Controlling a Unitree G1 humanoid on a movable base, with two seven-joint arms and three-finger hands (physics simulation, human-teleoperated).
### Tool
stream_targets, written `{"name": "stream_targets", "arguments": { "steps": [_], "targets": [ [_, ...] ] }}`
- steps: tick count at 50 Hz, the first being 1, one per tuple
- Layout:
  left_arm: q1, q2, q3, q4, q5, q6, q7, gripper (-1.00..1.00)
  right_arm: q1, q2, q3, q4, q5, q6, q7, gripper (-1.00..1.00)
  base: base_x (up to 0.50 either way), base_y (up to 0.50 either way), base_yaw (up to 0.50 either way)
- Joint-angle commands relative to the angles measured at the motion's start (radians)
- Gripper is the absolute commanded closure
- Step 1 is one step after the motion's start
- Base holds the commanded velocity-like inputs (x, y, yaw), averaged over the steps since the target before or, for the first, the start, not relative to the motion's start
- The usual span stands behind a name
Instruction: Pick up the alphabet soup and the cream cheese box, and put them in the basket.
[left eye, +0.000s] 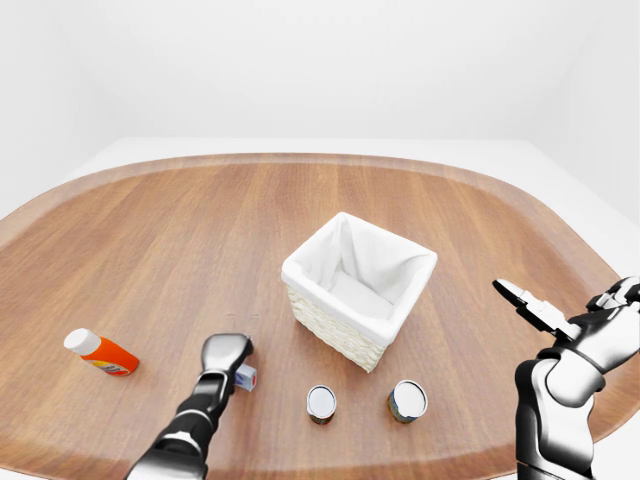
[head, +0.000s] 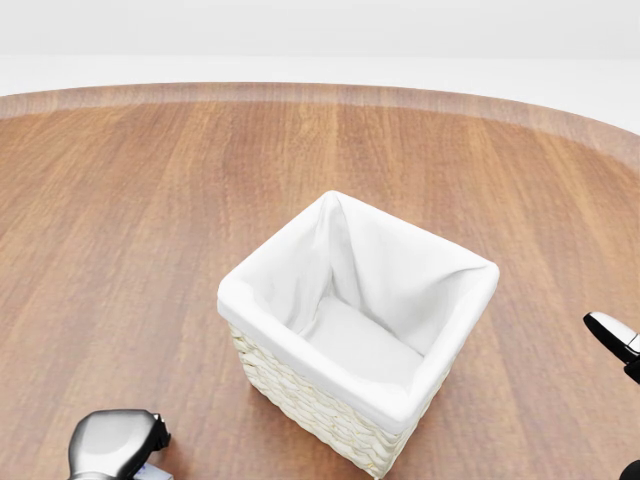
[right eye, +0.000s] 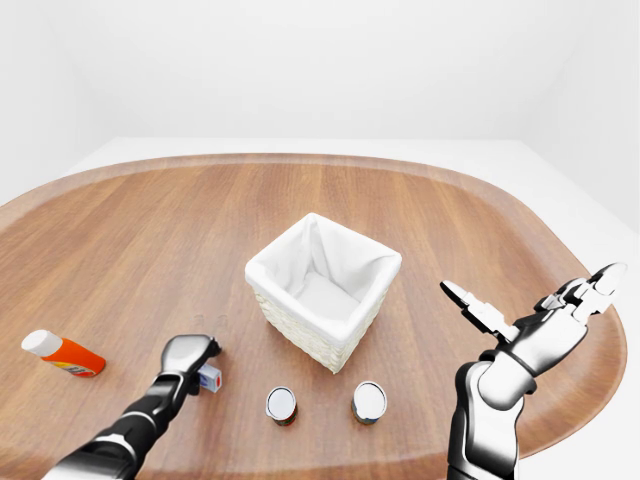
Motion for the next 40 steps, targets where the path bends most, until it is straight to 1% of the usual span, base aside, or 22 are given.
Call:
{"name": "stream_targets", "arguments": {
  "steps": [1,4,7,9,10,18,19,20,23,27,28,29,32,33,35,36,37,38,39,40],
  "targets": [
    [0.140,0.030,0.003,-0.029,0.030,0.000,0.000,1.00,0.000,0.000,0.001,0.001,-0.001,0.000,0.000,-1.00,0.00,0.00,0.00],
    [0.153,0.034,0.006,-0.062,0.030,0.000,0.000,1.00,-0.002,-0.001,0.001,0.006,-0.001,0.000,0.000,-1.00,0.00,0.00,0.00],
    [0.189,0.045,0.019,-0.151,0.026,0.000,0.000,1.00,-0.002,-0.002,0.002,0.005,-0.003,0.000,0.000,-1.00,0.00,0.00,0.00],
    [0.199,0.038,0.032,-0.186,0.035,0.004,0.000,1.00,-0.002,-0.002,0.002,0.008,-0.004,0.000,0.000,-1.00,0.00,0.00,0.00],
    [0.209,0.046,0.035,-0.209,0.029,0.000,0.000,1.00,-0.002,-0.002,0.002,0.006,-0.004,0.000,0.000,-1.00,0.00,0.00,0.00],
    [0.263,0.050,0.060,-0.332,0.044,0.000,0.000,1.00,-0.002,-0.001,0.002,0.009,-0.006,0.000,0.000,-1.00,0.00,0.00,0.00],
    [0.275,0.050,0.067,-0.364,0.046,0.009,0.000,1.00,0.000,-0.001,0.002,0.006,-0.006,0.000,0.000,-1.00,0.00,0.00,0.00],
    [0.284,0.051,0.070,-0.385,0.048,0.006,0.000,1.00,-0.002,-0.001,0.002,0.011,-0.006,0.000,0.000,-1.00,0.00,0.00,0.00],
    [0.323,0.052,0.082,-0.471,0.062,0.014,0.000,1.00,-0.002,-0.002,0.002,0.014,-0.007,0.000,0.000,-1.00,0.00,0.00,0.00],
    [0.356,0.049,0.101,-0.546,0.076,0.016,0.000,1.00,-0.003,-0.002,0.002,0.009,-0.008,0.003,0.000,-1.00,0.00,0.00,0.00],
    [0.361,0.046,0.108,-0.561,0.079,0.025,0.000,1.00,-0.004,-0.003,0.002,0.017,-0.008,0.000,0.000,-1.00,0.00,0.00,0.00],
    [0.368,0.045,0.112,-0.581,0.082,0.028,0.000,1.00,-0.005,-0.004,0.002,0.017,-0.008,0.000,0.000,-1.00,0.00,0.00,0.00],
    [0.368,0.042,0.121,-0.589,0.085,0.024,0.000,1.00,-0.004,-0.004,0.001,0.010,-0.008,0.006,0.000,-1.00,0.00,0.00,0.00],
    [0.364,0.036,0.127,-0.593,0.089,0.047,0.000,1.00,-0.005,-0.004,0.001,0.018,-0.008,0.000,0.000,-1.00,0.00,0.00,0.00],
    [0.370,0.034,0.124,-0.611,0.093,0.039,0.000,1.00,-0.006,-0.006,0.001,0.022,-0.009,0.000,0.000,-1.00,0.00,0.00,0.00],
    [0.369,0.032,0.124,-0.614,0.096,0.042,0.000,1.00,-0.008,-0.006,0.001,0.028,-0.009,0.000,0.000,-1.00,0.00,0.00,0.00],
    [0.359,0.029,0.127,-0.604,0.097,0.051,0.000,1.00,-0.007,-0.007,0.001,0.025,-0.009,0.000,0.000,-1.00,0.00,0.00,0.00],
    [0.362,0.027,0.127,-0.609,0.098,0.055,0.000,1.00,-0.009,-0.007,0.002,0.031,-0.010,0.000,0.000,-1.00,0.00,0.00,0.00],
    [0.360,0.028,0.130,-0.623,0.092,0.045,0.000,1.00,-0.007,-0.007,0.002,0.022,-0.010,0.000,0.000,-1.00,0.00,0.00,0.00],
    [0.366,0.025,0.135,-0.638,0.091,0.059,0.000,1.00,-0.005,-0.007,0.002,0.015,-0.010,0.006,0.000,-1.00,0.00,0.00,0.00]
  ]
}}
